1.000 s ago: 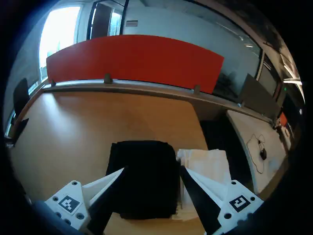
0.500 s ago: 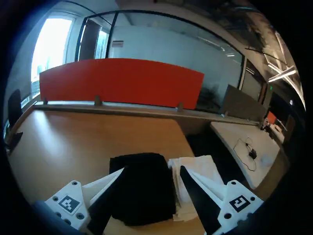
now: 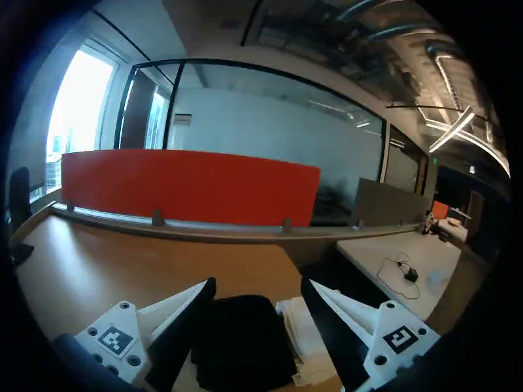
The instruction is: Fold towel
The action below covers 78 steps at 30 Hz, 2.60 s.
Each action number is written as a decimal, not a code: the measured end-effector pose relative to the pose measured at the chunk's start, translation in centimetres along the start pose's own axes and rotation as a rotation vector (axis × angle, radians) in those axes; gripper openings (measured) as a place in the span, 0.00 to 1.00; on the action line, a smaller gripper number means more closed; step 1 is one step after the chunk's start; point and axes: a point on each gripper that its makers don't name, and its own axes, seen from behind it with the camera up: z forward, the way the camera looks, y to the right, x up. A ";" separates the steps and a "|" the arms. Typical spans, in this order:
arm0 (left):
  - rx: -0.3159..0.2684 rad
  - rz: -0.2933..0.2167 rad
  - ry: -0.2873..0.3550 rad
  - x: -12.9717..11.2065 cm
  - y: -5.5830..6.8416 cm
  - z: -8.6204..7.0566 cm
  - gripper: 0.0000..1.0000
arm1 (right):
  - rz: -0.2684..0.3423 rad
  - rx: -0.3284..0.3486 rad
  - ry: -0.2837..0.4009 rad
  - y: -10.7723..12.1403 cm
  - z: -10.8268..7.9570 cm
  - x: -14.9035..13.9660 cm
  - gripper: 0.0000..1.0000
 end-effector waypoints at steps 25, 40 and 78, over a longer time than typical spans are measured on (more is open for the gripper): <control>0.057 -0.049 0.366 11.6 -2.2 -1.0 0.94 | 0.015 0.015 0.067 -1.1 -1.9 2.2 1.00; 0.026 -0.090 0.620 18.9 -3.0 -4.0 0.94 | 0.035 0.063 0.103 -2.2 -2.7 3.8 1.00; -0.020 -0.052 0.622 19.2 -2.7 -3.4 0.94 | 0.086 0.293 0.191 -20.5 -5.3 10.3 1.00</control>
